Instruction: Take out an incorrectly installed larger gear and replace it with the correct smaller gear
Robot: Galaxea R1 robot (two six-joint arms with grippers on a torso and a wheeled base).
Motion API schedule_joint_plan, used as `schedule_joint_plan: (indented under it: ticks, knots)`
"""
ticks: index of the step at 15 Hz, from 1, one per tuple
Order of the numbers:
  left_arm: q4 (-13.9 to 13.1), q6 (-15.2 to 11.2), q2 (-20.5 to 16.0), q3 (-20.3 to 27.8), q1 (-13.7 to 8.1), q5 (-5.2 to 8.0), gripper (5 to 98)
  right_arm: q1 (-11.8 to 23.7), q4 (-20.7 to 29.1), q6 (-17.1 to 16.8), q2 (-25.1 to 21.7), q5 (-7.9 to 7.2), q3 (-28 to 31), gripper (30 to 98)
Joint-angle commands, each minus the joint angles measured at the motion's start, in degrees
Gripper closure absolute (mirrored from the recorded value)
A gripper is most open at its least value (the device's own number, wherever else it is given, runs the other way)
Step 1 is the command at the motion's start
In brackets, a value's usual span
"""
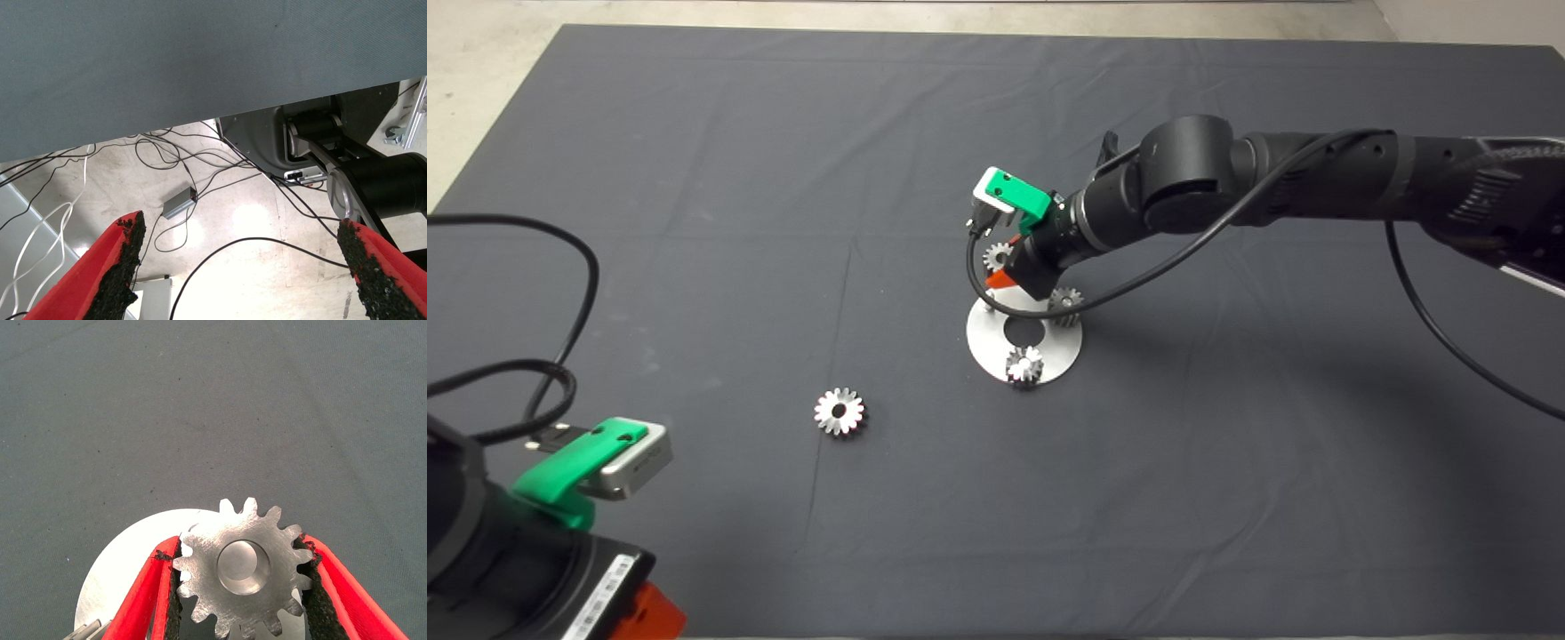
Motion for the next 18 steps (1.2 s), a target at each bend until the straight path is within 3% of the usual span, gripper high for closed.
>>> schedule_joint_plan:
  ticks: [1,18]
  knots:
    - [-0.7,0.1,0.1,0.2,-0.2,0.92,30.4,1.2,-2.1,0.8,0.1,1.08,1.0,90.0]
    - [-0.7,0.0,0.1,0.1,-0.1,0.92,30.4,-1.8,-6.6,1.1,2.6,0.91,0.9,90.0]
